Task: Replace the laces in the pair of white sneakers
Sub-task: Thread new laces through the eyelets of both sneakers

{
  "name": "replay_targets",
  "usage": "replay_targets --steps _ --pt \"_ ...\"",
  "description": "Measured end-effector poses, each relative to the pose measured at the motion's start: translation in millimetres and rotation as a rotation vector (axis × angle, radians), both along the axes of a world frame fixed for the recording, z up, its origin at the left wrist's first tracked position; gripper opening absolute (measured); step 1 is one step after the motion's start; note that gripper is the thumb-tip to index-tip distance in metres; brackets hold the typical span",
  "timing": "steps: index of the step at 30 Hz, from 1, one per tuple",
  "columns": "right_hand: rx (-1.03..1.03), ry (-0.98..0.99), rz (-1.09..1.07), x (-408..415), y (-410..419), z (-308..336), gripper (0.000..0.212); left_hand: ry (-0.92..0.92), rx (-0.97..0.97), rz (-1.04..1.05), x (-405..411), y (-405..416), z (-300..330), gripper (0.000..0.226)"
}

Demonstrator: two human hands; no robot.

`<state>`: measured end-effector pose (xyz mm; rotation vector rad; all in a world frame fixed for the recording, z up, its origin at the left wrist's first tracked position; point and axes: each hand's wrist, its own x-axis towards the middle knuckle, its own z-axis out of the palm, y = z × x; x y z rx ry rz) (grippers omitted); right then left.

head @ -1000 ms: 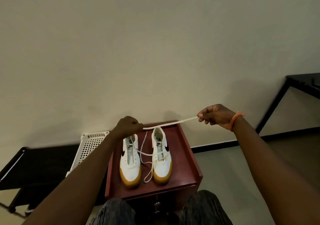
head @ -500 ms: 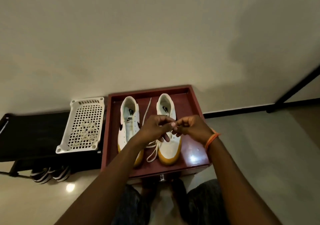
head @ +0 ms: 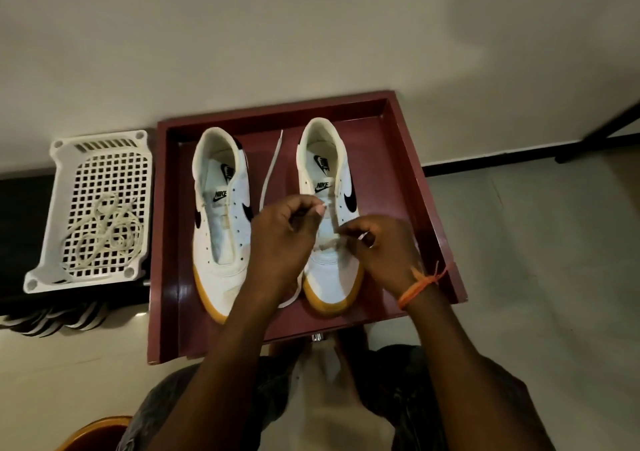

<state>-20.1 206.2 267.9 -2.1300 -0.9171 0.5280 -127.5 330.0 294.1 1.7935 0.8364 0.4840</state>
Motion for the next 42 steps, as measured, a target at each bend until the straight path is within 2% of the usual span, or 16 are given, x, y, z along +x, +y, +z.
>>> replay_targets --steps 2,5,8,10,12,15,17,18,20,22,28,31,36,42 --pt "-0.040 -0.114 0.113 -24.4 4.7 -0.3 0.015 -0.062 0.022 0.034 4.1 4.6 3.3 0.009" --pt "-0.102 -0.369 0.245 -54.4 18.9 -0.1 0.019 -0.075 0.157 -0.024 11.5 15.0 5.3 0.008" --pt "-0.142 -0.435 0.408 -63.7 27.1 3.2 0.014 -0.014 0.061 -0.213 17.2 19.1 -6.2 0.008" --pt "-0.242 -0.312 0.463 -59.7 27.2 2.6 0.008 0.072 0.054 -0.309 16.6 14.6 -17.4 0.008" --pt "-0.334 -0.082 0.571 -50.3 21.9 3.8 0.014 0.125 0.152 -0.323 15.0 9.4 -24.4 0.011" --pt "-0.237 0.343 0.677 -23.0 11.3 13.1 0.015 0.209 0.355 -0.375 11.9 8.3 -30.4 0.016" --pt "-0.191 0.510 0.631 1.8 3.8 20.0 0.021 0.337 0.572 -0.412 11.6 6.5 -32.6 0.020" --pt "-0.209 0.506 0.582 13.4 0.5 20.0 0.023 0.395 0.683 -0.409 12.0 4.7 -33.1 0.021" --pt "-0.233 0.371 0.440 30.6 -4.2 16.1 0.021 0.451 0.858 -0.406 13.4 2.2 -33.9 0.021" --pt "-0.242 0.259 0.287 36.1 -5.8 8.6 0.014 0.434 0.928 -0.397 12.3 4.2 -33.9 0.016" --pt "-0.278 0.183 0.173 35.8 -5.3 2.2 0.004 0.427 0.863 -0.347 10.6 9.4 -43.9 0.007" --pt "-0.272 0.190 0.154 34.6 -3.8 2.3 0.004 0.390 0.705 -0.357 12.9 9.5 -46.5 0.009" --pt "-0.294 0.196 0.132 33.1 -0.7 -2.3 0.007 0.446 0.439 -0.399 13.5 12.1 -36.0 0.011" --pt "-0.335 0.179 0.147 31.7 1.8 -9.1 0.015 0.504 0.451 -0.406 15.3 10.1 -35.1 0.009"
